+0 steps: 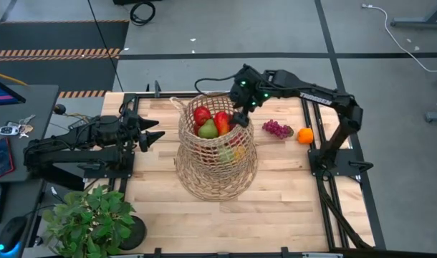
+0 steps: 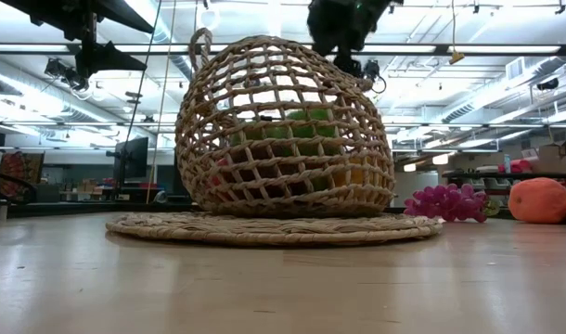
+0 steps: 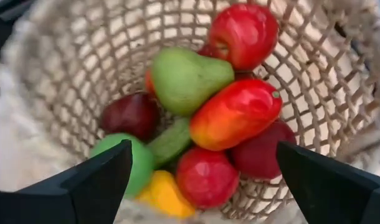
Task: Build produce basket
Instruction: Put the orange into the brown basket
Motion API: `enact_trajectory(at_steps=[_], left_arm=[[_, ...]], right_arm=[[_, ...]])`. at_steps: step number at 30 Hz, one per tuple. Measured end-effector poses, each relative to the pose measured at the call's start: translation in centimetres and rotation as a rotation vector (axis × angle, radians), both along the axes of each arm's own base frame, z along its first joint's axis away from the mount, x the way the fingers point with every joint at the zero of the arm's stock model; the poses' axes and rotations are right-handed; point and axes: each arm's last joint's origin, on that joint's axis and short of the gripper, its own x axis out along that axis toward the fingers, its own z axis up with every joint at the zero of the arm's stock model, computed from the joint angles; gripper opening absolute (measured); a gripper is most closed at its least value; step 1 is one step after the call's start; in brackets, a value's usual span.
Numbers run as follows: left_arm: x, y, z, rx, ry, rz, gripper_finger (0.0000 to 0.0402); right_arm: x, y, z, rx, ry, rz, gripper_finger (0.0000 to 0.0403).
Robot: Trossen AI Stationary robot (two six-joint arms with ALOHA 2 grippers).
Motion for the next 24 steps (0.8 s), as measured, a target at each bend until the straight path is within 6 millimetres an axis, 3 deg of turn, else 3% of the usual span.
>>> enact_trajectory(at_steps=[7, 11, 17, 24], left_arm=[[0.0, 0.0, 0.0, 0.000, 0.000, 0.000, 0.0357], [0.0, 0.0, 0.0, 0.000, 0.000, 0.000, 0.0357], [0.0, 0.0, 0.0, 0.000, 0.000, 0.000, 0.0357], [0.0, 0.0, 0.0, 0.000, 0.000, 0.000, 0.0357]], right_arm=[[-4.4, 2.8, 4.9, -0.072, -0.097, 0.001, 0.0395], [-7.9, 4.7, 5.9, -0.037, 0.004, 0.008, 0.0390], [-11.9, 6.1, 3.9, 0.038, 0.232, -0.037, 0.0387], [-14.3, 5.5, -1.3, -0.026, 0.452, -0.139, 0.0392]])
